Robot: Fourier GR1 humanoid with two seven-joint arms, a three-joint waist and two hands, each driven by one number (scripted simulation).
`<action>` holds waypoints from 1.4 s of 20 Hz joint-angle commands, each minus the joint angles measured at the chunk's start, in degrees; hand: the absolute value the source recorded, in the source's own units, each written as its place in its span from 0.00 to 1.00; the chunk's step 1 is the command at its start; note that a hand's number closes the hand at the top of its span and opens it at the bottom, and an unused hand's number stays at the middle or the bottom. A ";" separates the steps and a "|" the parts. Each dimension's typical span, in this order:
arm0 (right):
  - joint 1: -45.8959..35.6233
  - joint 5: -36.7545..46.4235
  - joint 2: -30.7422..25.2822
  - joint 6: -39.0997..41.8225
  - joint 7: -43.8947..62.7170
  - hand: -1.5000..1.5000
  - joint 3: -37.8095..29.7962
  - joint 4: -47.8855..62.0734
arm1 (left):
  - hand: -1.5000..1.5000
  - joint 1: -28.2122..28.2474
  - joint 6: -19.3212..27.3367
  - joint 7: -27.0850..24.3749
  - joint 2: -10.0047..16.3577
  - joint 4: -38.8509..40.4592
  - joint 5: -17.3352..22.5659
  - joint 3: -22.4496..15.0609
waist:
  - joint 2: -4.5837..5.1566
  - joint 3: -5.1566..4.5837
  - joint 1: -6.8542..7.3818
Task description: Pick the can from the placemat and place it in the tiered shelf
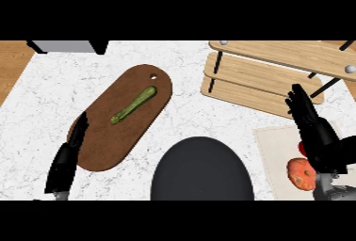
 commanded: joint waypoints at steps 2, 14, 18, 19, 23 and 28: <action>-0.49 -6.87 -9.58 9.65 -5.86 1.00 -11.00 1.35 | 0.50 -0.47 -4.06 5.50 0.52 1.33 6.04 4.14 | -0.11 0.63 -1.31; 1.22 -8.27 -28.76 31.34 -28.36 0.00 -26.76 38.43 | 0.50 -2.94 -9.89 20.39 -0.97 2.10 16.66 5.61 | 0.75 1.04 0.06; 1.65 -5.01 -35.19 43.66 -36.46 0.00 -24.58 43.60 | 0.50 -5.63 -9.15 23.66 -0.30 2.36 16.73 6.90 | 0.23 0.80 -0.31; 0.78 -4.11 -36.58 46.39 -38.44 0.00 -24.01 46.43 | 0.50 -4.02 -8.79 19.87 -3.14 5.03 15.55 5.50 | 0.45 0.80 0.02; -2.64 0.07 -41.67 52.58 -41.93 0.00 -21.93 51.10 | 0.50 -5.64 -10.66 21.71 -1.85 6.21 16.09 7.11 | 0.22 0.70 0.00; -4.11 2.92 -42.67 50.19 -33.21 0.00 -17.61 41.58 | 0.50 -2.52 -9.72 24.41 -1.60 0.48 15.32 6.64 | -0.18 0.57 -0.24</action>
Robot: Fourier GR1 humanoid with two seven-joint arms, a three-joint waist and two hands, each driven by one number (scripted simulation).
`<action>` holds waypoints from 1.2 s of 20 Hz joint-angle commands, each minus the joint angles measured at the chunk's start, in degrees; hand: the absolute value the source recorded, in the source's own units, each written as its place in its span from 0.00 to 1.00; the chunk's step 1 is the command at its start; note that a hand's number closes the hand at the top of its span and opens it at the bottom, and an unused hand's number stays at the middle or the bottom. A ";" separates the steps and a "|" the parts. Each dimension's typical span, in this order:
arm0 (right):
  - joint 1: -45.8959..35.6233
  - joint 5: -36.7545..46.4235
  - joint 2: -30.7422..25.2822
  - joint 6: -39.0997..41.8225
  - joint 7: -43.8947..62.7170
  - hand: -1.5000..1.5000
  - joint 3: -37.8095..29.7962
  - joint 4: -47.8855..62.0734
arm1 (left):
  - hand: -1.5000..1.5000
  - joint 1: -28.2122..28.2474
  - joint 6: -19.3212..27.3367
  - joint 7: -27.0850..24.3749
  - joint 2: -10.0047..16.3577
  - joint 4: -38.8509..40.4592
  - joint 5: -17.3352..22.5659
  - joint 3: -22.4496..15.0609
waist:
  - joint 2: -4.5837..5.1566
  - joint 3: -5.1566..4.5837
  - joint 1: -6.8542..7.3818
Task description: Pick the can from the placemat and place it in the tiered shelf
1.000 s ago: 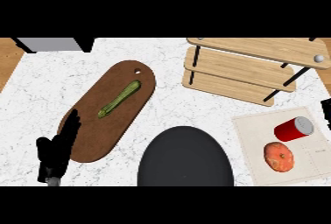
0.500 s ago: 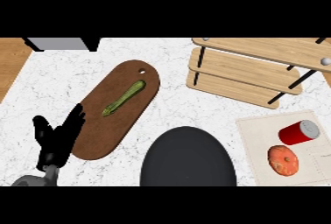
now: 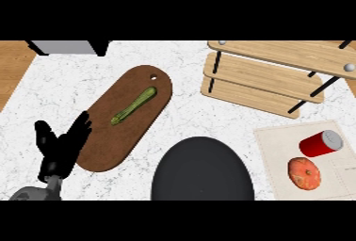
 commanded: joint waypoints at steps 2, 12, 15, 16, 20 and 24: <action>-1.47 1.31 -0.20 1.41 8.87 0.00 3.28 -8.89 | 0.50 1.85 -2.35 -2.67 -0.14 3.96 -0.02 2.06 | -0.09 -0.37 -0.78; -6.38 7.04 5.80 -9.33 29.79 0.00 5.48 -17.76 | 0.50 -1.93 -0.10 4.12 -1.75 0.88 -3.00 2.45 | 0.06 -0.24 -0.31; -7.02 7.12 10.11 -11.16 39.63 0.00 8.83 -24.92 | 0.50 -2.53 -3.09 0.60 -3.53 5.12 -2.35 3.26 | 0.07 -0.29 -0.59; -6.02 7.27 10.20 -10.42 41.38 0.00 9.14 -27.52 | 0.50 1.59 -3.09 0.82 -2.03 0.83 -3.10 2.92 | -0.06 -0.28 -0.45; -1.65 11.15 10.87 -9.23 39.78 0.00 9.25 -29.55 | 0.50 -2.02 -4.10 0.71 -2.85 5.92 -3.66 5.48 | -0.02 -0.26 -0.94; -3.91 15.77 14.21 -10.04 42.52 0.00 12.30 -28.86 | 0.50 -1.69 -6.03 1.21 -2.93 4.90 -3.38 6.40 | 0.07 -0.25 -0.48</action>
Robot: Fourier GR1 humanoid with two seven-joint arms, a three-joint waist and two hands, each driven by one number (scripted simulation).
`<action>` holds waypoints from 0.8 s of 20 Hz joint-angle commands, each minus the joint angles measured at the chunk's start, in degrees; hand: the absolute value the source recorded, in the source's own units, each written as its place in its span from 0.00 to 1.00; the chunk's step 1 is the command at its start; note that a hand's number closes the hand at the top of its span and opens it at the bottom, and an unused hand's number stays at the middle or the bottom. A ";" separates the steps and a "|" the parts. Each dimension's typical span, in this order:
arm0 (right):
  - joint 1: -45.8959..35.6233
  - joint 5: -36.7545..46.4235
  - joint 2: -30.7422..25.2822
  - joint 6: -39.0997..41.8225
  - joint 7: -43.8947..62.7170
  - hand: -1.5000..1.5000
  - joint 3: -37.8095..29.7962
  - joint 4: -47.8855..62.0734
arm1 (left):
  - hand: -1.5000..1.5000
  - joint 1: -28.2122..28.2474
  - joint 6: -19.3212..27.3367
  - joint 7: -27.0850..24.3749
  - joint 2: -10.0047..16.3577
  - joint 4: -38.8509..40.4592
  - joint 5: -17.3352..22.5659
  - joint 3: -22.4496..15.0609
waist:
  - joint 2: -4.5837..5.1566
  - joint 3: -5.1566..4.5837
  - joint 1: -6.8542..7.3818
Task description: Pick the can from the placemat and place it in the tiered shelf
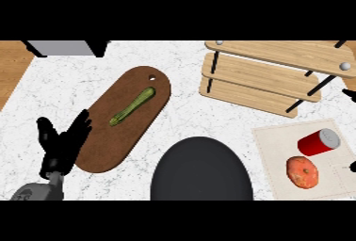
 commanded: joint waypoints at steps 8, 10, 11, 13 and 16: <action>0.40 13.27 6.52 -4.82 2.18 0.00 1.84 1.76 | 0.50 0.41 2.22 3.95 -3.59 -3.02 -4.20 0.26 | 0.30 -0.22 0.22; 4.00 11.79 6.03 -2.30 4.58 0.00 -0.72 -4.59 | 0.50 4.54 -1.32 3.04 -1.47 -5.09 -3.72 1.83 | 0.20 -0.24 -0.01; 1.40 13.89 7.90 -3.61 2.77 0.00 0.24 -0.72 | 0.50 0.73 -1.44 3.37 -3.75 -1.07 -2.79 2.64 | 0.30 -0.24 0.03; 2.15 14.07 9.43 -2.80 6.10 0.00 0.42 -4.68 | 0.50 1.27 -2.37 1.59 -3.93 1.37 -3.68 3.46 | 0.29 -0.26 -0.09; 3.44 16.96 11.39 -3.55 4.15 0.00 -0.35 -3.43 | 0.50 0.68 -2.68 1.43 -5.05 0.80 -5.63 3.42 | 0.30 -0.25 -0.09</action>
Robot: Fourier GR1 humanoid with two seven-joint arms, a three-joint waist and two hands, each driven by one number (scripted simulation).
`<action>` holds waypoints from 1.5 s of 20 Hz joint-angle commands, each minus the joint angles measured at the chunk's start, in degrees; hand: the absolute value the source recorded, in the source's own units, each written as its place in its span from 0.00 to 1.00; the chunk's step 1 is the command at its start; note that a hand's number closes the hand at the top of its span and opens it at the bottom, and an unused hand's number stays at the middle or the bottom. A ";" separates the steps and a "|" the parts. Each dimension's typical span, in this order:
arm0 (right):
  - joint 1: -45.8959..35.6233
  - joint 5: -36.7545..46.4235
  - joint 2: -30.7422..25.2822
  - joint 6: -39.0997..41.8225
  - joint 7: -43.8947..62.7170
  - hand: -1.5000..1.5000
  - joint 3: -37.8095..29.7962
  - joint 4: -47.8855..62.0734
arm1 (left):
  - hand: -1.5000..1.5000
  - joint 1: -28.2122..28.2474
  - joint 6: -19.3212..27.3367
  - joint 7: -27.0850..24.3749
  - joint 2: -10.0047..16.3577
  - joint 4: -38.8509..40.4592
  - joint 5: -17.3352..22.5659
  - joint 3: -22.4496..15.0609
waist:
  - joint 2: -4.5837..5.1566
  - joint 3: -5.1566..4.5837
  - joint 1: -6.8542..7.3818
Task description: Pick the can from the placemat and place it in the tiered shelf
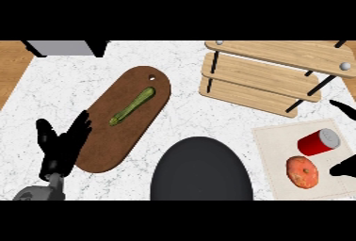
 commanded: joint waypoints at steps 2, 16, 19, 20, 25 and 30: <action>3.06 5.46 1.48 -1.17 -3.96 0.00 -1.09 1.12 | 0.50 2.65 -0.60 0.52 -1.42 -1.94 -2.28 0.03 | 0.19 -0.18 -0.01; -6.73 16.39 7.80 -6.51 -8.88 0.00 -1.95 15.44 | 0.50 2.34 -6.37 3.56 -1.23 -2.50 -2.69 5.77 | 0.24 -0.18 0.25; -9.06 18.84 10.64 -9.81 -11.46 0.00 -0.18 21.05 | 0.50 -0.88 -2.39 3.01 -4.96 -0.23 -5.71 4.12 | 0.28 -0.18 0.23; -6.45 17.15 9.12 -7.85 -11.48 0.00 -2.65 16.32 | 0.50 -1.49 -6.44 1.34 -2.71 3.15 -4.70 6.71 | 0.24 -0.19 0.00; -8.34 19.24 10.91 -8.55 -12.74 0.00 -2.25 19.18 | 0.50 -0.26 -5.13 4.01 -4.78 -1.48 -6.15 6.20 | 0.20 -0.19 0.06; -9.31 26.79 7.89 -10.06 -27.27 1.00 6.82 30.56 | 0.50 -0.38 -7.51 4.28 -2.55 -0.26 -3.92 6.89 | 0.50 -0.10 1.08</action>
